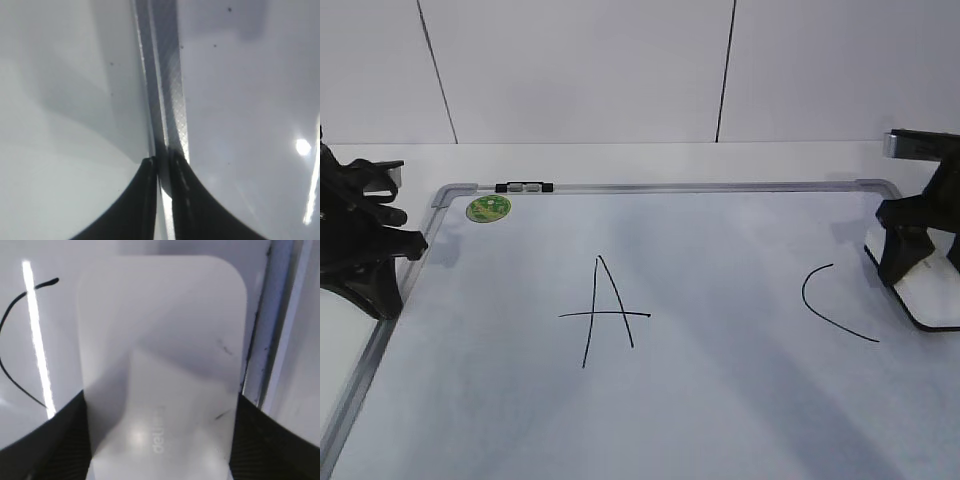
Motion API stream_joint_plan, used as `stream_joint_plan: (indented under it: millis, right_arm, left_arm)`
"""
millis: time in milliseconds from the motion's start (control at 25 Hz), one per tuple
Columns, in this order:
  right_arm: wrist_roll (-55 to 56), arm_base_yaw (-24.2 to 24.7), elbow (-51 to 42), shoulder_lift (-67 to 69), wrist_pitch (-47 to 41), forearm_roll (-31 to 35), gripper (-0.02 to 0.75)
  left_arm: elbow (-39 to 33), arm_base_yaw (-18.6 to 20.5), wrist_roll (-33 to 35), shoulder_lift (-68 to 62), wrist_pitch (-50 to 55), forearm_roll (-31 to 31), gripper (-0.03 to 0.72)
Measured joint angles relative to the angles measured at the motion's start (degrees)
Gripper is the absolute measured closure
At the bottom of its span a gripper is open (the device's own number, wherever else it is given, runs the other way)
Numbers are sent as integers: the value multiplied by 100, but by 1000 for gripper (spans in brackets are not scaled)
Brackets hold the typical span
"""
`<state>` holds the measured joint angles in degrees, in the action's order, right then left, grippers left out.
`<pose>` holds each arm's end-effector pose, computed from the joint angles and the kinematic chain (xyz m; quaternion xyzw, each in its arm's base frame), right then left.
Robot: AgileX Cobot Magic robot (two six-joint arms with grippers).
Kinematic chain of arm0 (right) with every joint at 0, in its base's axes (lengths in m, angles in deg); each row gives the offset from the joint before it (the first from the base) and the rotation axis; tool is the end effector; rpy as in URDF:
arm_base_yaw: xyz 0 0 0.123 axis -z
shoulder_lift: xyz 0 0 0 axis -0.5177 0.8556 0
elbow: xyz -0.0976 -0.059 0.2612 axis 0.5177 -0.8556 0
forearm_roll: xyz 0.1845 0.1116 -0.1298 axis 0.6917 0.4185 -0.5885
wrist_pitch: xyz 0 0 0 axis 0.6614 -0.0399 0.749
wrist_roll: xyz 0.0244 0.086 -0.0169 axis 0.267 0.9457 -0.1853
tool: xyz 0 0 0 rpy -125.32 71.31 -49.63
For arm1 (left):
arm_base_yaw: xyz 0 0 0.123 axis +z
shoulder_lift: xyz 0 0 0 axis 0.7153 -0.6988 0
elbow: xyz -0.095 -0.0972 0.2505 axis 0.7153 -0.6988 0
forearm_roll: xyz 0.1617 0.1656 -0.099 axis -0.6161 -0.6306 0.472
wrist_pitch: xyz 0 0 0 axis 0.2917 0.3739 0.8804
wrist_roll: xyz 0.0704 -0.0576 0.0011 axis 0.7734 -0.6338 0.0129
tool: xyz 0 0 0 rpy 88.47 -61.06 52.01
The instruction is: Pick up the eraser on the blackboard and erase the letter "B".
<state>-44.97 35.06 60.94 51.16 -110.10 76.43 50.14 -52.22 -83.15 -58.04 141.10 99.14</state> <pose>0.3668 -0.0128 0.1942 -0.0267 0.9974 0.0662 0.0088 0.3511 -0.0561 0.1515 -0.0495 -0.9950 0.0863 0.0109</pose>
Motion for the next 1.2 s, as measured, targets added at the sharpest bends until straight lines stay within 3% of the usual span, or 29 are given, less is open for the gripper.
stream_joint_plan:
  millis: [280, 920, 1200]
  right_arm:
    - [-59, 4, 492, 333, -214, -199, 190]
    - [373, 102, 540, 494, -211, -461, 190]
    - [370, 126, 540, 494, -209, -247, 190]
  left_arm:
    - [0, 0, 0, 0, 0, 0, 641]
    - [0, 0, 0, 0, 0, 0, 641]
    - [0, 0, 0, 0, 0, 0, 641]
